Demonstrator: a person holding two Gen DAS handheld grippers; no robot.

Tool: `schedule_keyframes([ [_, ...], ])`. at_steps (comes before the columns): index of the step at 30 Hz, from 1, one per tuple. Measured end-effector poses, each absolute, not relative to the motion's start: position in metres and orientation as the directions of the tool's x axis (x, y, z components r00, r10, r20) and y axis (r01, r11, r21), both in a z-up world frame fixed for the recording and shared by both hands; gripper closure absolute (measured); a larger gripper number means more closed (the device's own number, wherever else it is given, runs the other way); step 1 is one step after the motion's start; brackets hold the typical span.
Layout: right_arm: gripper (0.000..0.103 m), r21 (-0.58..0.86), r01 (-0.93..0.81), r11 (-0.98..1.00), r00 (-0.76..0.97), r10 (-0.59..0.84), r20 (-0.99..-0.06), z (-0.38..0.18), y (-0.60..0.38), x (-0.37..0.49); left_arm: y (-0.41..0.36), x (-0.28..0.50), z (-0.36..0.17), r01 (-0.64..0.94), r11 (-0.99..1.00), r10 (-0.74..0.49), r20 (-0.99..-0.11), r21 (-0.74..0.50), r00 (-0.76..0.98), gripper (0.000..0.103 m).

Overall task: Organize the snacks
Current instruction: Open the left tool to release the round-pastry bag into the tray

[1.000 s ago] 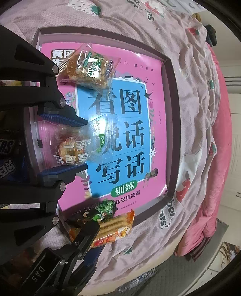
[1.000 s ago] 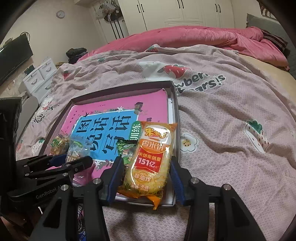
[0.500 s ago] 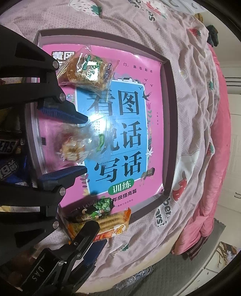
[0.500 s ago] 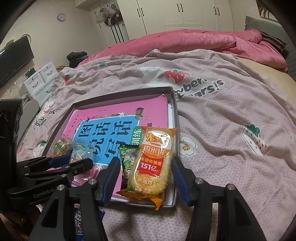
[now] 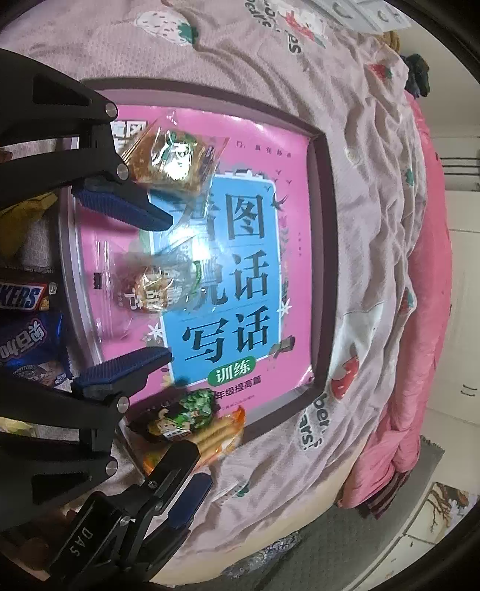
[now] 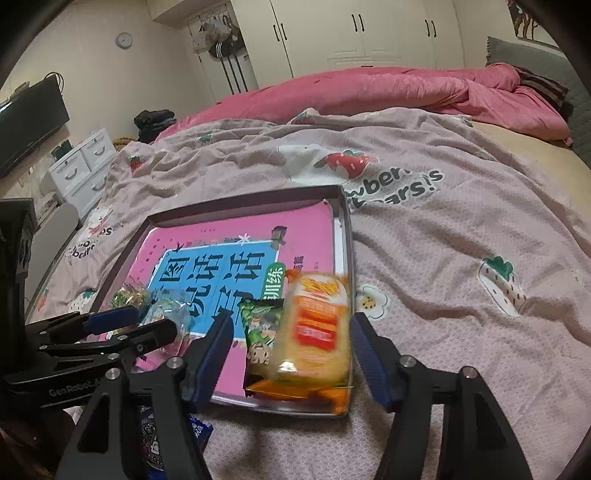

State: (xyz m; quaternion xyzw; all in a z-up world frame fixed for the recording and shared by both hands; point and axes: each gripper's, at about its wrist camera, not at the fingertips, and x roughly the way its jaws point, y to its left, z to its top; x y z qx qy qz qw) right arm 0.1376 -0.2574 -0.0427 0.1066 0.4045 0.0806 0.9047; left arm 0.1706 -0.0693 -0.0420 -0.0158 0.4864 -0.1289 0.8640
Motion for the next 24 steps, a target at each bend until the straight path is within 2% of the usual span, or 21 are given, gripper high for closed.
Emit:
schedule_keyframes([
  [3, 0.034, 0.253, -0.057, 0.966, 0.666, 0.226, -0.711, -0.041, -0.258, 0.137, -0.066, 0.17, -0.038, 0.197, 0.968, -0.237, -0.828, -0.156, 0.508, 0.028],
  [24, 0.023, 0.269, -0.047, 0.962, 0.762, 0.208, -0.613, -0.012, -0.268, 0.123, -0.047, 0.163, -0.006, 0.178, 0.964, -0.265, -0.767, -0.197, 0.585, 0.023],
])
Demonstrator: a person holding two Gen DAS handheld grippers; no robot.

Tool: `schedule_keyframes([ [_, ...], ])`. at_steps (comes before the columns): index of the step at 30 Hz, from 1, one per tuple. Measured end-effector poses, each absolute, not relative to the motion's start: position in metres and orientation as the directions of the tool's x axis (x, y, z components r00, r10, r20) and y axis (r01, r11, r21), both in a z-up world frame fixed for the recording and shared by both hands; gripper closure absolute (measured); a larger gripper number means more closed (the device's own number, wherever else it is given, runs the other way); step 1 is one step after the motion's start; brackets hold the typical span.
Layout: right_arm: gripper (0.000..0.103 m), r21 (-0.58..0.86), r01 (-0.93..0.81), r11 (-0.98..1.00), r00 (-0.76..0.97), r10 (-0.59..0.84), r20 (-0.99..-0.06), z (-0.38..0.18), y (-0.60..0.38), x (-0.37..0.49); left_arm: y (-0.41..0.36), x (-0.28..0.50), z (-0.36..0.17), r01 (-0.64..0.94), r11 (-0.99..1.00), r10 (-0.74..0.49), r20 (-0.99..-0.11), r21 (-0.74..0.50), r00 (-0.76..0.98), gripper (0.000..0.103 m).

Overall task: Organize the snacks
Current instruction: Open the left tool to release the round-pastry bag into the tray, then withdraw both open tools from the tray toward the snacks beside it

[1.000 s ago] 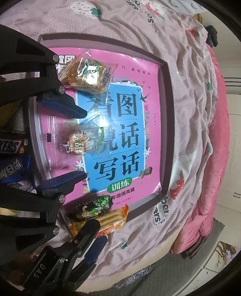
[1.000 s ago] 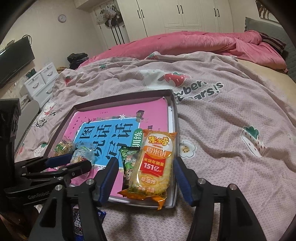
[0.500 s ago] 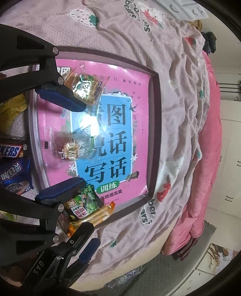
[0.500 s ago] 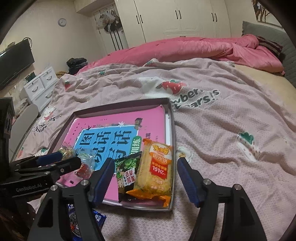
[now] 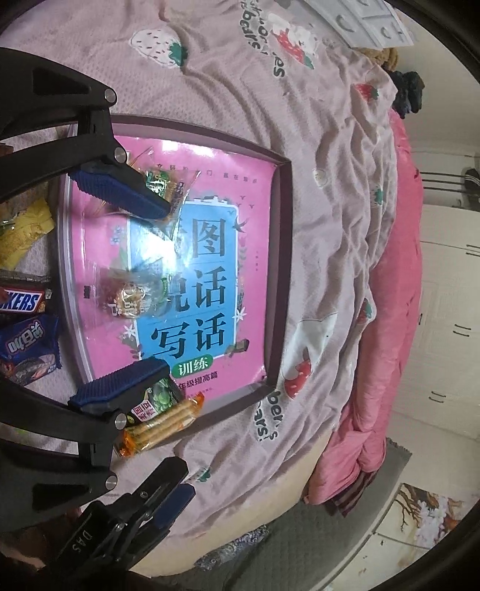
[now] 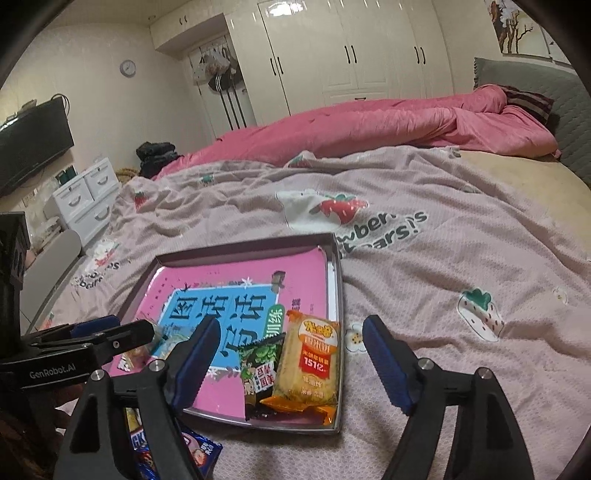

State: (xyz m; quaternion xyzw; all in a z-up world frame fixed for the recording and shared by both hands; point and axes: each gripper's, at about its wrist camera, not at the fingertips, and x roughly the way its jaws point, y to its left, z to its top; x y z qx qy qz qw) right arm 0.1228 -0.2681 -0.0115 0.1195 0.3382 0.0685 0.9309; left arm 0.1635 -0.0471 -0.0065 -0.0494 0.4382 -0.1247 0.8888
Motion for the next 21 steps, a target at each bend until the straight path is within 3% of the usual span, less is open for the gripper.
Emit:
schedule_keyframes([
  [21, 0.011, 0.275, -0.052, 0.96, 0.811, 0.202, -0.549, 0.011, -0.272, 0.1, -0.043, 0.144, 0.019, 0.206, 0.959, -0.282, -0.735, -0.195, 0.617, 0.019],
])
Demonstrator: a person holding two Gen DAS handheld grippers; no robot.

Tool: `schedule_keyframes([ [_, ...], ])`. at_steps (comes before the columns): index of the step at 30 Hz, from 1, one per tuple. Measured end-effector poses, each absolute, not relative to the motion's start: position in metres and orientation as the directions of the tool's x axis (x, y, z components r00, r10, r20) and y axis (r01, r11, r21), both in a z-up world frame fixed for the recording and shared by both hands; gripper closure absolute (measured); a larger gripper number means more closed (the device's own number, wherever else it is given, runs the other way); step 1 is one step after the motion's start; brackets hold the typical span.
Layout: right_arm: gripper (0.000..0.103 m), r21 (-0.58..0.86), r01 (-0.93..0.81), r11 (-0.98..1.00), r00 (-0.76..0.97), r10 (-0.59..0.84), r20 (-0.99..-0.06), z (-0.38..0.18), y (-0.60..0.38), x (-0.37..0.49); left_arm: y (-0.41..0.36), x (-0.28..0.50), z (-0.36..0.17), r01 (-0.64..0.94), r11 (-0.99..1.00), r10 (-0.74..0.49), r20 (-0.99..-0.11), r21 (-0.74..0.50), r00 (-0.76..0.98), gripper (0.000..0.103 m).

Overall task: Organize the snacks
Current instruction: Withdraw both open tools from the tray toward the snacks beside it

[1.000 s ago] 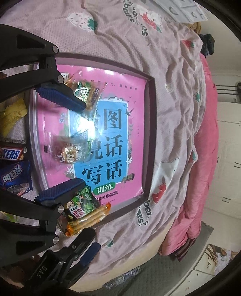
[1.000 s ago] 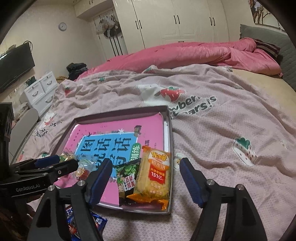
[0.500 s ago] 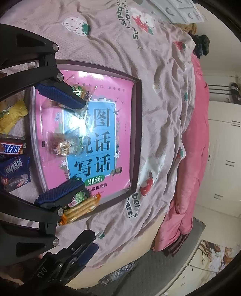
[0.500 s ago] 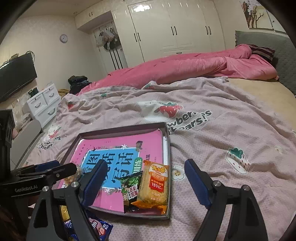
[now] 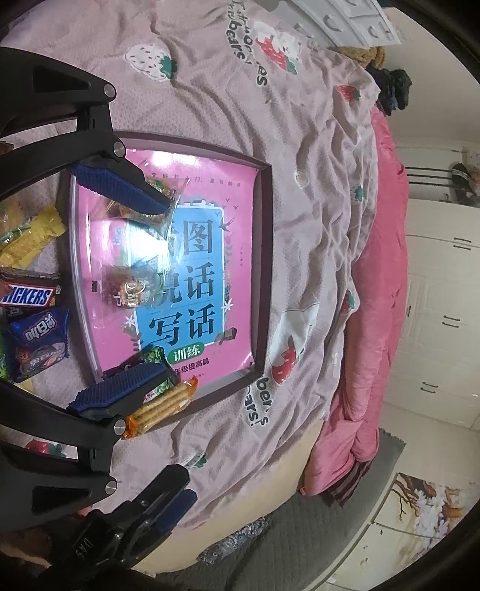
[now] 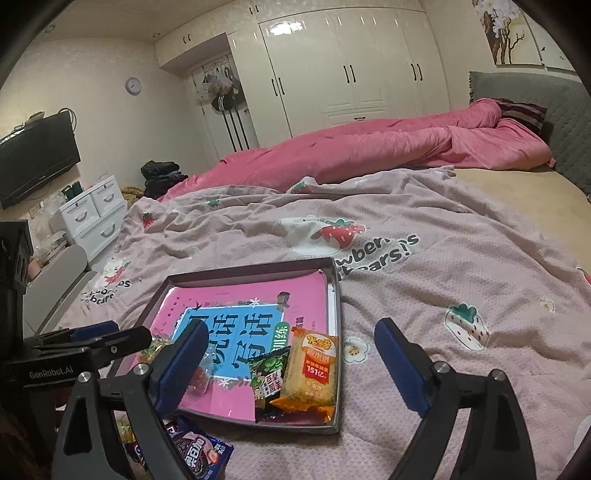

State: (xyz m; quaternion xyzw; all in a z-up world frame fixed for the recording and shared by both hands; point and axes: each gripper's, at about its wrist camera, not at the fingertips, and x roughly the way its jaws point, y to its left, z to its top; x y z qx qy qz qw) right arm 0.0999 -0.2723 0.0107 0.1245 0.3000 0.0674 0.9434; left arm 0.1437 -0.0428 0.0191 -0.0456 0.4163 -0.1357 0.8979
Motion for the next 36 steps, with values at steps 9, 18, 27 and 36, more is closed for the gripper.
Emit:
schedule_keyframes([
  [9, 0.009, 0.284, -0.078, 0.956, 0.812, 0.226, -0.538, 0.015, -0.272, 0.089, -0.024, 0.132, 0.034, 0.195, 0.96, -0.278, -0.726, -0.199, 0.629, 0.019],
  [18, 0.009, 0.29, -0.091, 0.953, 0.796, 0.244, -0.553, 0.014, -0.266, 0.078, 0.0, 0.123, 0.039, 0.164, 0.967, -0.256, -0.729, -0.196, 0.635, 0.019],
  [27, 0.009, 0.28, -0.123, 0.952, 0.794, 0.264, -0.548, 0.021, -0.255, 0.058, 0.013, 0.113, 0.033, 0.167, 0.968, -0.252, -0.749, -0.189, 0.613, 0.019],
  [36, 0.009, 0.264, -0.142, 0.954, 0.784, 0.271, -0.558, 0.021, -0.246, 0.045, 0.025, 0.103, 0.023, 0.153, 0.974, -0.227, -0.777, -0.168, 0.587, 0.019],
])
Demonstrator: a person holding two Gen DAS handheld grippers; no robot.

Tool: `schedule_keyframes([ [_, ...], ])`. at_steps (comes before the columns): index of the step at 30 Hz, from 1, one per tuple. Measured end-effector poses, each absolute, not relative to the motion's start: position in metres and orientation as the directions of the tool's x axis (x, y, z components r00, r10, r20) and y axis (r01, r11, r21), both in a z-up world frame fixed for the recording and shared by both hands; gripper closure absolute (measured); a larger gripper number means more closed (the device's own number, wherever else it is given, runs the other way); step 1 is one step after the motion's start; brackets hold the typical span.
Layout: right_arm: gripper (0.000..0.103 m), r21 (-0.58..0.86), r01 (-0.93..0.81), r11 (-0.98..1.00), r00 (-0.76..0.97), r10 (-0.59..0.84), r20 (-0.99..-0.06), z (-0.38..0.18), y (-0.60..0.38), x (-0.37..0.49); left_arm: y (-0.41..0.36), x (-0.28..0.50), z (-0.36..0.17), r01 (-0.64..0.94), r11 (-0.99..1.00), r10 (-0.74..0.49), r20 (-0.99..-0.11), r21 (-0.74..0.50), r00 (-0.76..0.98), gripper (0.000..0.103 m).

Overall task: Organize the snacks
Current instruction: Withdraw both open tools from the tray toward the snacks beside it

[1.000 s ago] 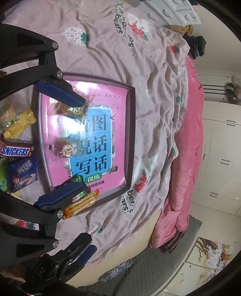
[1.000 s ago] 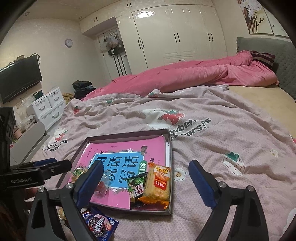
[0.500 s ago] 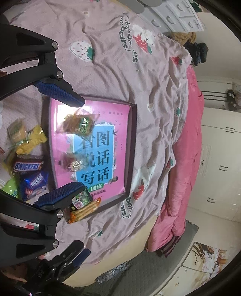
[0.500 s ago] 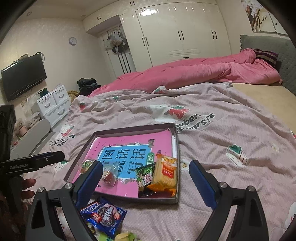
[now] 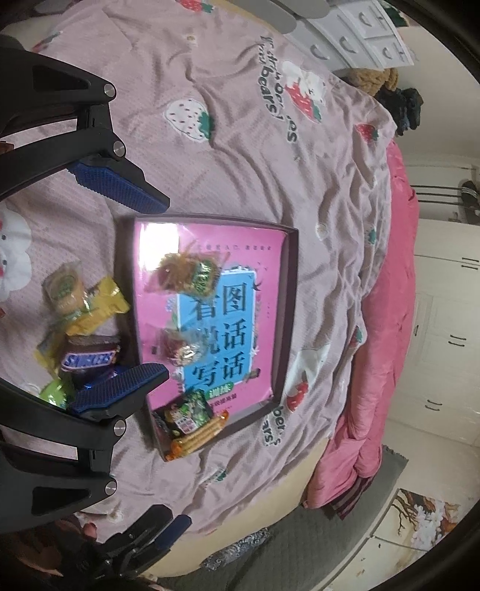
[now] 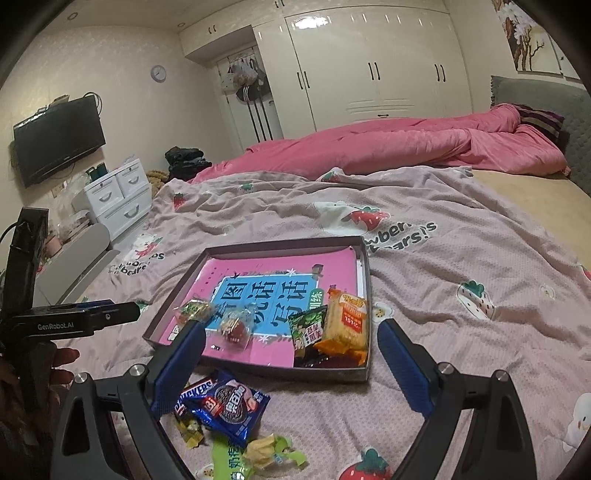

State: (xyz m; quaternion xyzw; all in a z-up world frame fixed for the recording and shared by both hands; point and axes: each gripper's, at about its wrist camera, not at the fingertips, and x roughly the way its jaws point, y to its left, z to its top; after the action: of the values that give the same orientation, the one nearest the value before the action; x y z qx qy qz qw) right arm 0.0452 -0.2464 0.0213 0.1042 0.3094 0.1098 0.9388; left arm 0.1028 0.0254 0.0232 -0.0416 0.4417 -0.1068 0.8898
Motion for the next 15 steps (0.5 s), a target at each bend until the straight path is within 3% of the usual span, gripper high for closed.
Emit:
schedule_keyframes([
  [15, 0.009, 0.217, -0.185, 0.959, 0.749, 0.28, -0.601, 0.015, -0.226, 0.023, 0.033, 0.08, -0.003, 0.169, 0.974, -0.219, -0.836, -0.154, 0.503, 0.019],
])
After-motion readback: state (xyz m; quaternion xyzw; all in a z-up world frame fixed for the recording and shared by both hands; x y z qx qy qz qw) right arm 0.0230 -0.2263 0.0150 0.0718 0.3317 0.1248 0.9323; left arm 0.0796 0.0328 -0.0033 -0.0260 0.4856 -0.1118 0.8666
